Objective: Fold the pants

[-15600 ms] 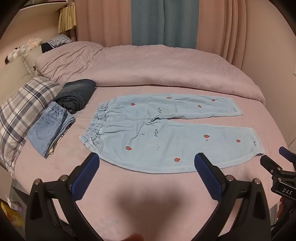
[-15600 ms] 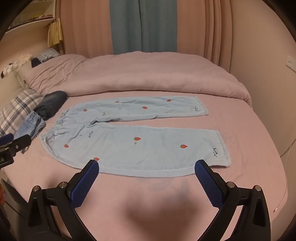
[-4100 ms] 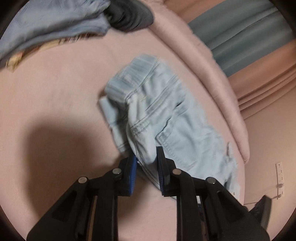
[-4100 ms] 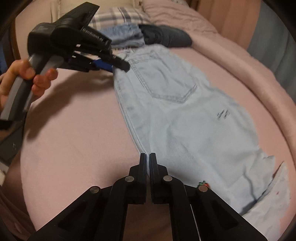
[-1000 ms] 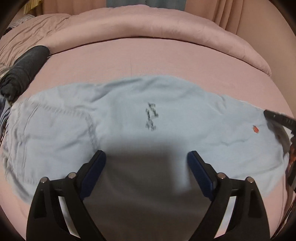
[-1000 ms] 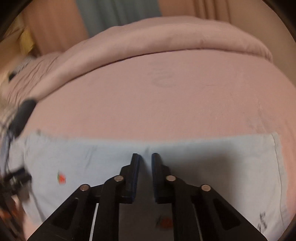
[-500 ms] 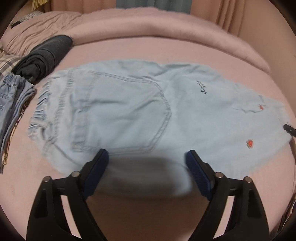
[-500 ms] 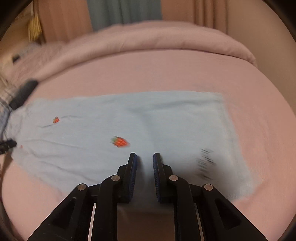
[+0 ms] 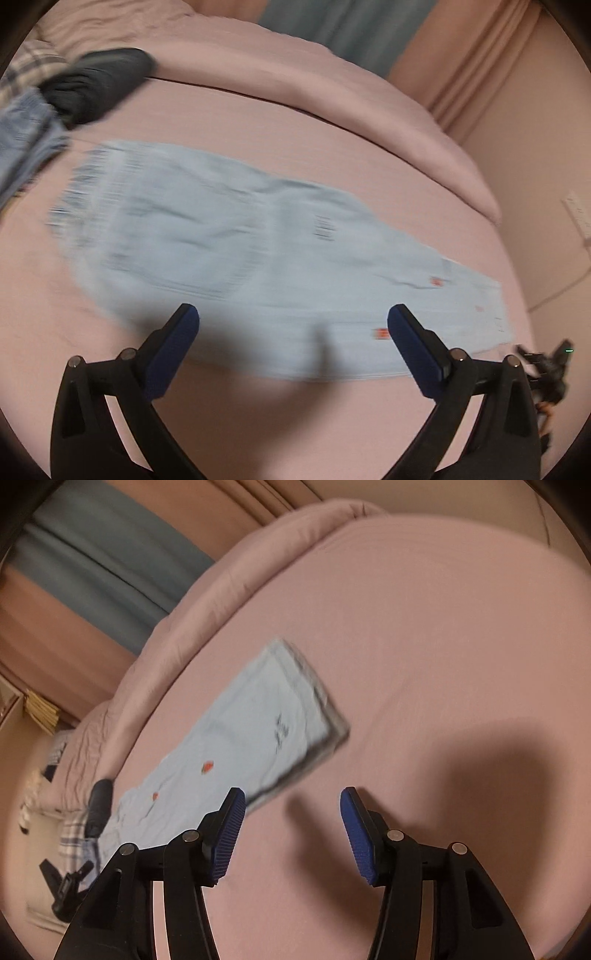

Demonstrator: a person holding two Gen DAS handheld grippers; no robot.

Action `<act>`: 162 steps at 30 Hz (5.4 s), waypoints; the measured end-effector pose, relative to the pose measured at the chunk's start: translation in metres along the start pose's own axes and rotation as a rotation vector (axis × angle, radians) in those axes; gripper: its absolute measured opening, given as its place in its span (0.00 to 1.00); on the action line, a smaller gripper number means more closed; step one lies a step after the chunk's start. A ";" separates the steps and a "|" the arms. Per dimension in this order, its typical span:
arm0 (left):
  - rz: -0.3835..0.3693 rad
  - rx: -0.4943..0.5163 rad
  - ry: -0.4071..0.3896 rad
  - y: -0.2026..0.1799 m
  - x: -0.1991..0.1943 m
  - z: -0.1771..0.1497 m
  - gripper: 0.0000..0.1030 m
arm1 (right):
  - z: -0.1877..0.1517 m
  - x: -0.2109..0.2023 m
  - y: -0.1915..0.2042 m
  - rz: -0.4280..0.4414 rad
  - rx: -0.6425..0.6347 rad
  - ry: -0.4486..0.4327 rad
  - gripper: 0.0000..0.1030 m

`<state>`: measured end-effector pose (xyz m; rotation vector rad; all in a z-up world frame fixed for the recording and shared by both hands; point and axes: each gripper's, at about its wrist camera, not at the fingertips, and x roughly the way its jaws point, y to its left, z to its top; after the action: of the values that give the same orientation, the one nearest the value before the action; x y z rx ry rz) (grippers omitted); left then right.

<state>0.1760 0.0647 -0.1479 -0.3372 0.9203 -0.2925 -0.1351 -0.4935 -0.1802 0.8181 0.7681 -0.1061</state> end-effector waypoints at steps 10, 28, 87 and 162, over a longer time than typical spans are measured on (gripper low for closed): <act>0.149 0.078 0.106 -0.014 0.066 0.005 0.91 | -0.007 0.050 0.182 0.167 -0.423 0.086 0.53; 0.150 0.268 0.073 -0.022 0.043 -0.047 0.84 | -0.061 0.310 0.421 0.173 -0.872 0.688 0.07; -0.317 -0.086 0.271 -0.136 0.108 -0.043 0.98 | 0.045 0.037 0.003 -0.026 0.056 -0.179 0.09; -0.205 -0.099 0.150 -0.044 0.055 -0.048 0.07 | -0.031 0.139 0.307 0.069 -0.979 0.247 0.20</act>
<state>0.1642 -0.0044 -0.1962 -0.5078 1.0513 -0.4665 0.0612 -0.2318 -0.0949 -0.0813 0.8943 0.4179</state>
